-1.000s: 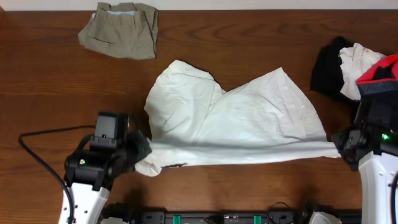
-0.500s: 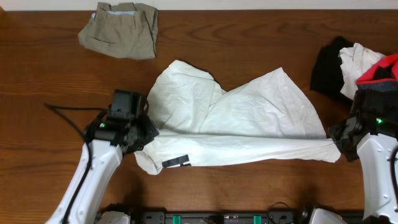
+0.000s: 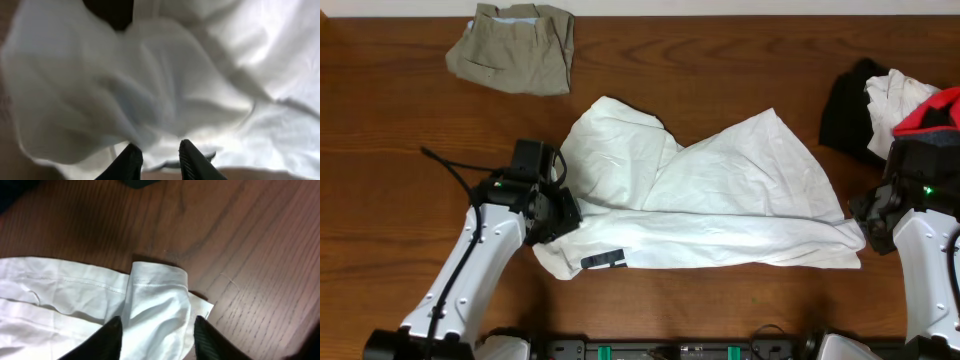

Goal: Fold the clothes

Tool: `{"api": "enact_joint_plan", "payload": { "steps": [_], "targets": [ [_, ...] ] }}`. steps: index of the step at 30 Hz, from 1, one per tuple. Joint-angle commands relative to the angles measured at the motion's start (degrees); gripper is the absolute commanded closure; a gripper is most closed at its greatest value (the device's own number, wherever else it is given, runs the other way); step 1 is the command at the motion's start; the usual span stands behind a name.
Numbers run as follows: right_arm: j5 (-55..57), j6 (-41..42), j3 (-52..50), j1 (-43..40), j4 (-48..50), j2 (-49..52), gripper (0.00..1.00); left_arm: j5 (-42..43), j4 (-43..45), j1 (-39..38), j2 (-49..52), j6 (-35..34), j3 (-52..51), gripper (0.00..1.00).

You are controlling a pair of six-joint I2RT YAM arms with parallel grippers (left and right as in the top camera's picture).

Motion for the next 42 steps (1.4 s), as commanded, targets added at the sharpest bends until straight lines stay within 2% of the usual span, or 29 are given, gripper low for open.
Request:
{"api": "enact_joint_plan", "payload": {
  "steps": [1,9,10,11,12,13,15,18,26,31,39,42],
  "targets": [
    [0.9,-1.5,0.5,-0.5,-0.6,0.2,0.52,2.3,-3.3,0.1,-3.0,2.7,1.1,0.71],
    [-3.6,-1.9,0.5,-0.5,-0.9,0.2,0.51,1.9,-13.4,0.1,-11.3,2.7,1.1,0.65],
    [-4.3,-2.0,0.5,-0.5,-1.0,0.2,0.51,1.9,-14.0,0.1,-12.5,2.7,1.1,0.58],
    [-5.2,-2.7,0.5,-0.5,-1.0,0.2,0.51,1.9,-14.9,0.1,-14.0,2.7,1.1,0.43],
    [-5.9,-3.5,0.5,-0.5,-1.0,0.2,0.50,1.9,-15.8,0.1,-15.3,2.7,1.1,0.16],
    [-6.5,-4.3,0.5,-0.5,-1.0,0.2,0.50,1.9,-17.1,0.1,-16.3,2.6,1.1,0.08],
    [-7.6,-5.7,0.5,-0.5,-1.2,0.2,0.50,1.9,-19.9,0.1,-17.7,2.4,1.0,0.04],
    [-9.6,-6.2,0.5,-0.5,-1.9,0.2,0.50,1.9,-21.2,0.1,-18.4,1.1,-0.6,0.02],
    [-14.6,-9.0,0.5,-0.4,-2.6,0.2,0.51,6.4,-11.3,0.1,-16.6,-1.5,-10.2,0.04],
    [-14.4,-10.1,0.5,-0.4,-3.5,0.2,0.52,6.4,-7.8,0.1,-14.6,-2.7,-14.8,0.16],
    [-14.4,-10.1,0.5,-0.4,-3.6,0.2,0.53,6.4,-0.1,0.1,-11.5,-2.7,-18.7,0.20],
    [-14.4,-10.1,0.5,-0.4,-3.6,0.2,0.53,6.2,2.6,0.1,-9.1,-2.7,-19.1,0.28]
  ]
}}
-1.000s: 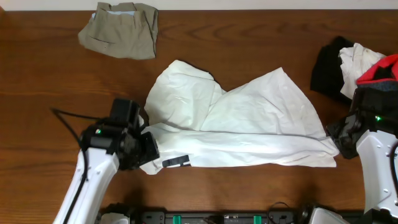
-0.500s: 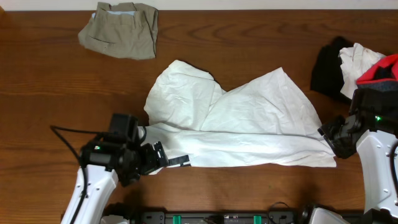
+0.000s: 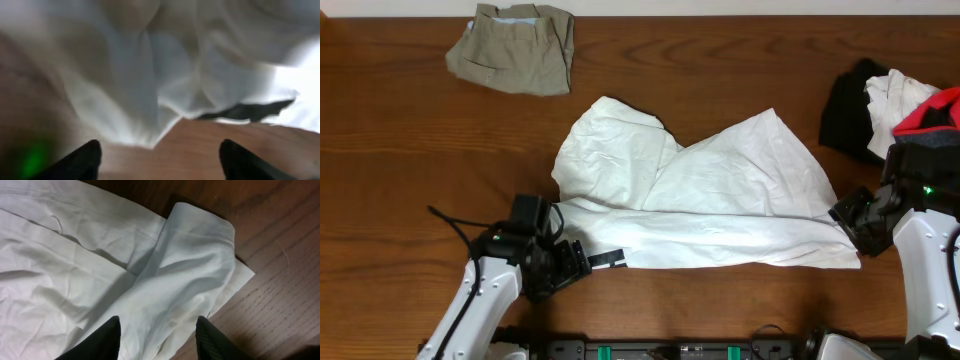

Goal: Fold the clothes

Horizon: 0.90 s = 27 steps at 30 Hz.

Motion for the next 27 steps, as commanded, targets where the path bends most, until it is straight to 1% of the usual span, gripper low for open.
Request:
{"api": "enact_joint_plan", "payload": {
  "steps": [1,3,6,8,9,10,16,24,27],
  "targets": [
    [-0.2,-0.9,0.5,-0.4,-0.1,0.2,0.54,0.3,1.9,0.1,2.5,-0.4,-0.7,0.34],
    [-0.2,-1.0,0.5,-0.4,-0.1,0.2,0.54,-0.2,3.4,0.1,4.2,-0.3,-0.7,0.45],
    [-0.2,-1.7,0.5,-0.4,-0.1,0.2,0.54,-1.5,4.8,0.1,6.9,-0.3,-0.7,0.65],
    [-0.2,-2.0,0.5,-0.4,0.0,0.2,0.54,-1.5,5.4,0.1,8.5,-0.3,-0.7,0.81],
    [-0.1,-2.1,0.5,-0.4,0.0,0.2,0.54,-1.6,5.6,0.1,9.2,-0.2,-0.7,0.92],
    [0.0,-2.2,0.5,-0.4,0.2,0.2,0.55,-2.0,5.6,0.1,9.7,-0.1,-0.7,0.94],
    [0.8,-2.2,0.5,-0.4,0.7,0.2,0.67,-3.9,4.3,0.2,9.8,-0.2,0.0,0.94],
    [3.1,-2.1,0.5,-0.4,1.4,0.2,0.70,-13.7,-7.7,1.8,9.8,-1.7,7.7,0.94],
    [3.5,-2.1,0.5,-0.4,1.5,0.2,0.71,-15.0,-11.1,3.4,9.8,-1.7,10.8,0.94]
  ]
}}
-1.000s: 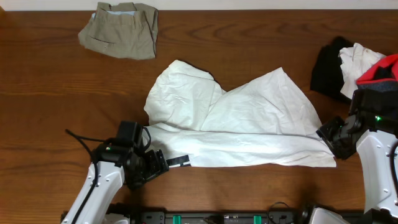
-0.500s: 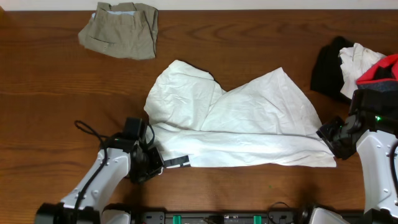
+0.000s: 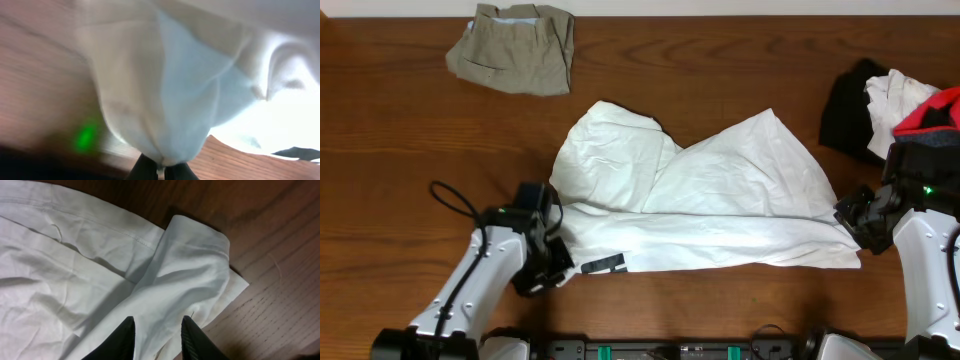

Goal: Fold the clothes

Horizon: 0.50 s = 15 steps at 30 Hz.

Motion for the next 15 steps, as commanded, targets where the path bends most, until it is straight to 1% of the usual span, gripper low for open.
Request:
{"api": "enact_joint_plan", "payload": {
  "steps": [1,4,8,14,15],
  "targets": [
    [2.4,-0.3,0.5,-0.4,0.1,0.2,0.71,-4.6,-2.5,2.0,0.3,-0.7,3.8,0.94],
    [4.9,0.6,0.5,-0.4,0.1,0.2,0.71,-7.5,-4.0,4.6,0.3,-0.7,5.3,0.94],
    [5.7,1.0,0.5,-0.4,0.3,0.2,0.71,-17.3,-6.0,8.7,0.3,-4.8,6.0,0.94],
    [5.7,1.0,0.5,-0.4,1.3,0.2,0.71,-21.8,-5.9,14.9,0.3,-5.2,7.5,0.94],
    [5.7,1.0,0.5,-0.4,1.3,0.2,0.71,-22.0,-6.0,16.0,0.3,-5.1,7.8,0.92]
  ]
}}
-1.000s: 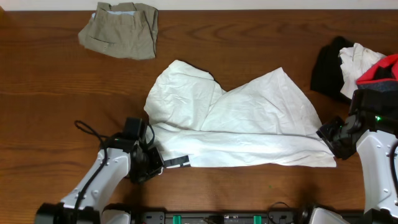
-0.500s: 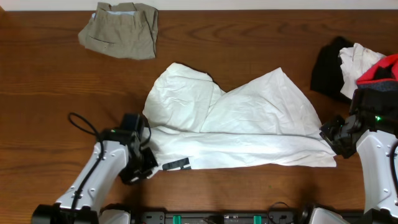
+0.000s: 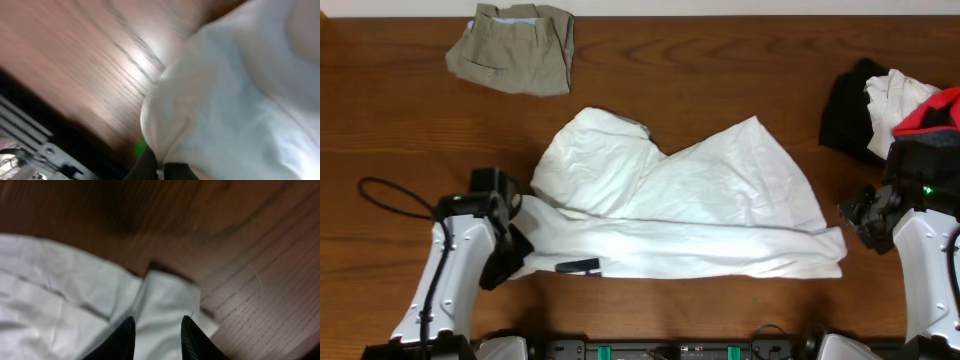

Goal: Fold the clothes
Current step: 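Release the shirt and move both grippers to its upper edge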

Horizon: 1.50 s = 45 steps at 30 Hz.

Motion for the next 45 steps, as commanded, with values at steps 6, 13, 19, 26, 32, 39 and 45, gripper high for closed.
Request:
{"api": "enact_joint_plan", "payload": {
  "steps": [6,13,19,26,32,39,45],
  "targets": [
    [0.0,0.8,0.5,-0.4,-0.4,0.2,0.70,-4.1,-1.0,4.5,0.3,1.4,2.2,0.09],
    [-9.5,-7.7,0.5,-0.4,0.2,0.2,0.66,-4.1,-4.3,4.5,0.1,0.4,4.6,0.00],
    [-20.1,-15.5,0.5,-0.1,0.0,0.2,0.64,-4.0,-8.1,3.5,-2.6,-0.2,8.9,0.00],
    [-23.1,-17.2,0.5,4.0,-1.6,0.2,0.62,8.5,-6.8,-2.1,-9.0,3.5,10.2,0.00],
    [-23.0,-17.2,0.5,9.9,-1.0,0.2,0.53,12.5,-6.0,-10.7,-9.6,4.8,9.9,0.05],
    [-24.7,-15.5,0.5,13.7,7.1,0.7,0.34,12.5,2.7,-17.4,-7.0,5.7,9.8,0.20],
    [-29.2,-17.6,0.7,15.3,16.9,2.4,0.26,13.7,15.2,-18.3,-5.7,8.3,9.8,0.20]
  ]
}}
